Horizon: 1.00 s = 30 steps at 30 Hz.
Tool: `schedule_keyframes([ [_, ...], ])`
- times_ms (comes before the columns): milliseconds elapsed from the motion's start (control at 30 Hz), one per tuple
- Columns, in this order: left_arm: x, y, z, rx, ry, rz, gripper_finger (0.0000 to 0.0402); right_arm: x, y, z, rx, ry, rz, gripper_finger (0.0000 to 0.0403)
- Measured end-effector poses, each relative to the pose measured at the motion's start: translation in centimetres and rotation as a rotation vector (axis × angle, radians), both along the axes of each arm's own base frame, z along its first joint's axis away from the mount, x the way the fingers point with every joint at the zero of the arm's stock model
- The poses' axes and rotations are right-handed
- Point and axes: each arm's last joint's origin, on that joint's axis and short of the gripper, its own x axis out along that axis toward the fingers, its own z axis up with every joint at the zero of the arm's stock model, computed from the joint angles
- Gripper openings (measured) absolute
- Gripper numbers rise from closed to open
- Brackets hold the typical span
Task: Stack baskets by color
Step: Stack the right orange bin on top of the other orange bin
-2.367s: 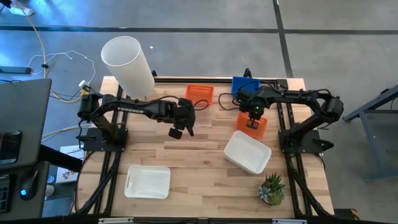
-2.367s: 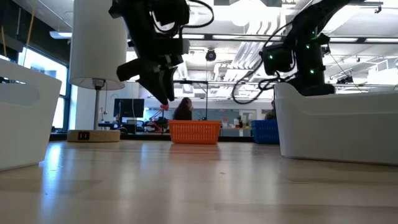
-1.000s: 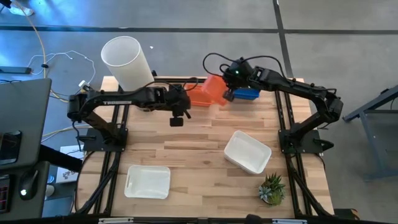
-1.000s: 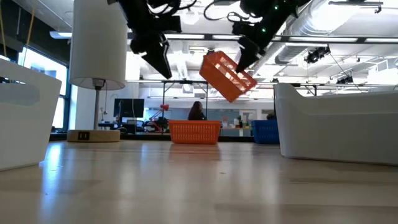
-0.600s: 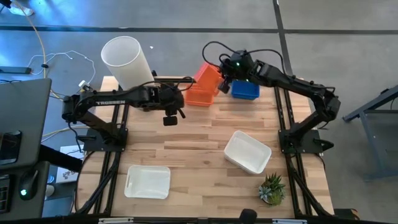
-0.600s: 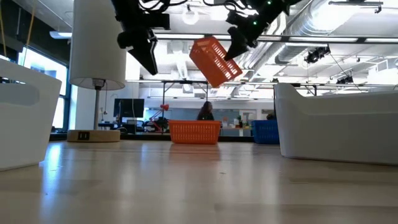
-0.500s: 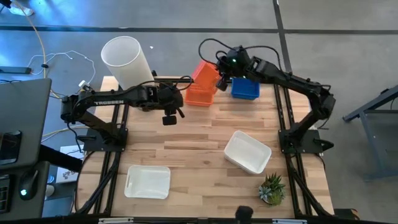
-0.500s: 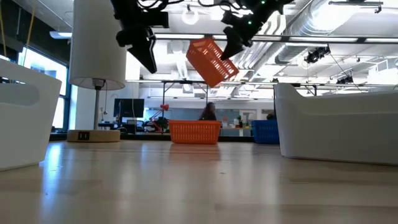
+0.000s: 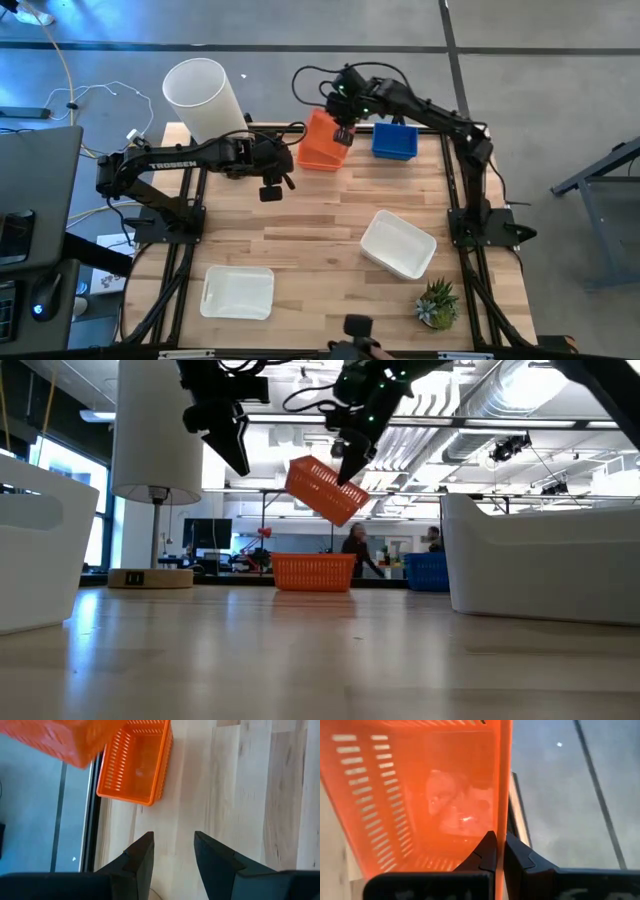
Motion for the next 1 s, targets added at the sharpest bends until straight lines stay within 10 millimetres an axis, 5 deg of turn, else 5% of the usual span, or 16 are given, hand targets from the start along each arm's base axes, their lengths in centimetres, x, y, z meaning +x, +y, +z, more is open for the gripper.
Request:
schedule_keyframes([
  [533,0.0,0.0,0.0,-0.002,0.002,0.0,0.0127,2.3,-1.3,-4.5,0.066,0.076,0.095,0.0],
  [1000,0.0,0.0,0.0,-0.002,0.003,0.0,0.0127,1.5,-2.8,-6.2,0.11,0.152,0.07,0.0],
])
